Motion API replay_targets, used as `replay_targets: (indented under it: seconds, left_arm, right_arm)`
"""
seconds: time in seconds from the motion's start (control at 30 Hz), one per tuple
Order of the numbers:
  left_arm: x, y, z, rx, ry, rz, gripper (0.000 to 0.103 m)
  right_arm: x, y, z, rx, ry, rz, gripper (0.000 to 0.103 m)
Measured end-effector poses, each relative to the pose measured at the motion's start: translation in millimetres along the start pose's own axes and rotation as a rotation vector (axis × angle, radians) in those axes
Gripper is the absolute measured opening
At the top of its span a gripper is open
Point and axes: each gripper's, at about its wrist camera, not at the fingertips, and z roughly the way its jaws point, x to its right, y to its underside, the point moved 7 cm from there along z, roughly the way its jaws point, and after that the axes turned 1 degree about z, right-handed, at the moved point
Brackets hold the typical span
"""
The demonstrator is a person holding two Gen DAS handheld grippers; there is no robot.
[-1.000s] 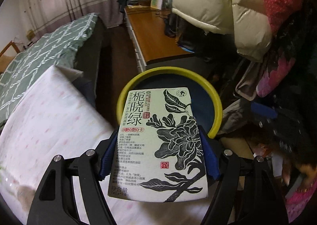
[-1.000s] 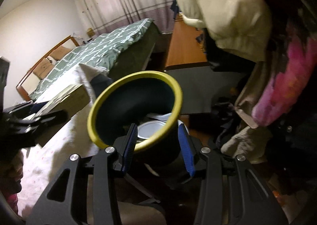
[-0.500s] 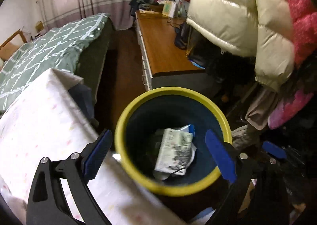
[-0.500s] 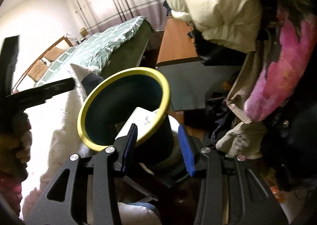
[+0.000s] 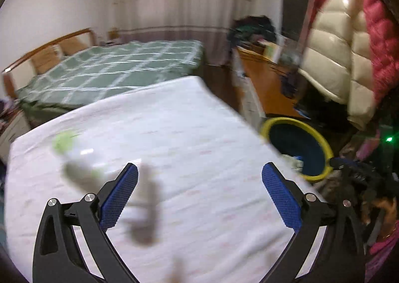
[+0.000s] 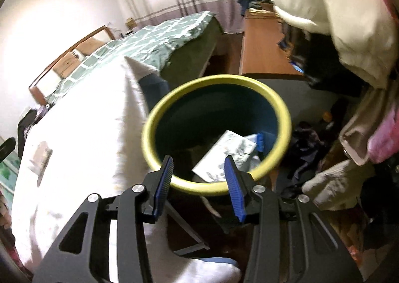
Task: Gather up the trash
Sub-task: 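Carry the tea box over the bin and open the left tool, then move the right tool to the white pill bottle and grasp it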
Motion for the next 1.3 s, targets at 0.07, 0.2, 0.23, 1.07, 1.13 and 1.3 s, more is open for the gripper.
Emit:
replay_targets:
  seconds: [0.07,0.2,0.23,1.07,1.13,1.3]
  left_arm:
    - [-36,9,-9,0.014,-0.076,-0.025,0.098]
    - [-114,34,-20,0.012,-0.19,-0.124,0.098]
    - [-132,39,-23,0.016,-0.224,-0.146,0.098]
    - [-229,89,-31,0.04,-0.338,-0.313,0.098]
    - [-230,88,-33,0.045,-0.341,-0.317,0.098]
    - [-243,87,-41,0.073,-0.367,-0.36,0.098]
  right_arm:
    - [-19,-3,-1,0.005,-0.011,-0.026,0.041]
    - [-59,-7,-3,0.012,-0.04,-0.081,0.046]
    - [-68,-8,-2,0.01,-0.048,-0.094,0.046]
    - [-347,24,38,-0.081,-0.328,-0.653,0.072]
    - [-352,24,43,-0.09,-0.348,-0.694,0.076]
    - [-357,27,58,-0.125,-0.387,-0.805,0.086]
